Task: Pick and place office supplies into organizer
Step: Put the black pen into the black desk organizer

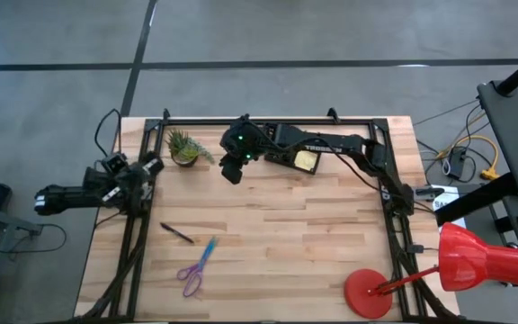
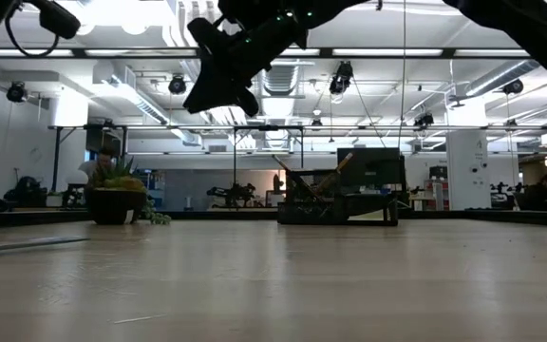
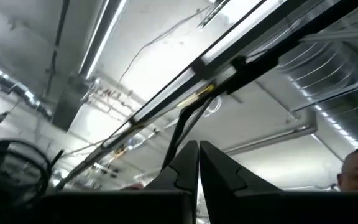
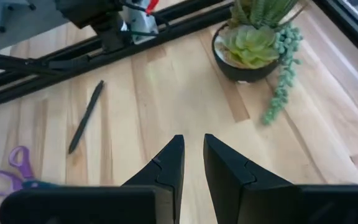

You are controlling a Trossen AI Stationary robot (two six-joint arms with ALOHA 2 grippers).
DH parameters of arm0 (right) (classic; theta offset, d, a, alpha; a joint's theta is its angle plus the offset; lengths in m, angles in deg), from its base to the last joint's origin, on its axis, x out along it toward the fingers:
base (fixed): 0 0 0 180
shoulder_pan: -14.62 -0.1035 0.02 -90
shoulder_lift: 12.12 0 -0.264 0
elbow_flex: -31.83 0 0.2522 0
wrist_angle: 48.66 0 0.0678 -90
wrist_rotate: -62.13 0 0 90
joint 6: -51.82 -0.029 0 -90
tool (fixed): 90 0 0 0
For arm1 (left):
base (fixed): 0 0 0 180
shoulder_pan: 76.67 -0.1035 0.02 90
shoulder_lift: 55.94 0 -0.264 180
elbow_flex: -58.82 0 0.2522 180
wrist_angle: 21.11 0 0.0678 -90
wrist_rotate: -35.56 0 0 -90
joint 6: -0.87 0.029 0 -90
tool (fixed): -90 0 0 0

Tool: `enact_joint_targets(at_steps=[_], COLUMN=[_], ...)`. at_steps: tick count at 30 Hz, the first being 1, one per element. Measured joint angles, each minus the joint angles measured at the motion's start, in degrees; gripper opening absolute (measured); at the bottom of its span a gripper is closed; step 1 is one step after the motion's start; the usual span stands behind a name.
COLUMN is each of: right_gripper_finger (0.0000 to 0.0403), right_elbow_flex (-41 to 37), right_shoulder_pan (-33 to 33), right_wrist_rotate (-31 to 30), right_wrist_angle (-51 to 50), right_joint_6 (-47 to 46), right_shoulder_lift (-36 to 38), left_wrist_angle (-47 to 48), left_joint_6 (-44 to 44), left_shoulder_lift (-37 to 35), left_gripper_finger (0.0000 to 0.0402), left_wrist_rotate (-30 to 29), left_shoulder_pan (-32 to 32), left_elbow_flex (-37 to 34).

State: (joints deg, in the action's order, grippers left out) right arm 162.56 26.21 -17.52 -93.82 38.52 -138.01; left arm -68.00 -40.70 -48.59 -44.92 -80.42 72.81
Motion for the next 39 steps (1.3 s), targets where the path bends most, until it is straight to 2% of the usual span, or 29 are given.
enact_joint_targets(at_steps=[4, 8, 15, 20, 23, 25, 30, 32, 36, 39], right_gripper_finger=[0.0052, 0.0052, 0.0052, 0.0052, 0.0052, 0.0052, 0.0052, 0.0052, 0.0052, 0.0052], right_elbow_flex=[0.0, -0.1, -0.1, -0.3, -0.3, -0.3, 1.6, 3.1, 7.6, 11.5], right_shoulder_pan=[-1.1, -1.7, -2.5, -4.1, -4.8, -5.8, -8.1, -8.6, -10.1, -12.2], right_wrist_rotate=[0.1, 0.2, 0.0, 0.2, 0.1, 0.0, 0.1, -1.4, -2.3, -3.4], right_wrist_angle=[0.0, 0.1, 0.3, 0.5, 0.7, 1.8, 5.2, 6.6, 6.6, 6.4], right_joint_6=[0.0, 0.2, 0.3, -0.7, -4.4, -5.0, -4.5, -3.9, -0.8, 1.4], right_shoulder_lift=[0.0, 0.0, 0.0, -1.6, -3.5, -4.8, -8.5, -10.2, -14.6, -18.7], left_wrist_angle=[-1.6, -1.8, 6.7, 5.3, 8.2, 16.3, 56.3, 67.6, 73.8, 73.8], left_joint_6=[2.9, 2.4, 16.3, 24.1, 29.1, 30.2, 31.1, 31.5, 31.7, 32.6], left_shoulder_lift=[0.0, 0.3, -0.1, -0.4, -1.6, -2.2, -4.1, -4.1, -5.1, -5.6], left_gripper_finger=[0.0, 0.0, 0.0, 0.0, 0.0, 0.0, 0.0, 0.0, 0.0, 0.0], left_wrist_rotate=[-0.7, -6.8, -6.8, -8.8, -8.7, -8.6, -8.6, -8.6, -7.5, -5.4], left_shoulder_pan=[0.0, 0.0, 0.0, 0.0, 0.0, 0.0, 0.0, 0.0, 0.0, 0.0], left_elbow_flex=[0.2, 2.5, 4.5, 5.1, 7.3, 9.9, 20.3, 24.2, 29.4, 31.2])
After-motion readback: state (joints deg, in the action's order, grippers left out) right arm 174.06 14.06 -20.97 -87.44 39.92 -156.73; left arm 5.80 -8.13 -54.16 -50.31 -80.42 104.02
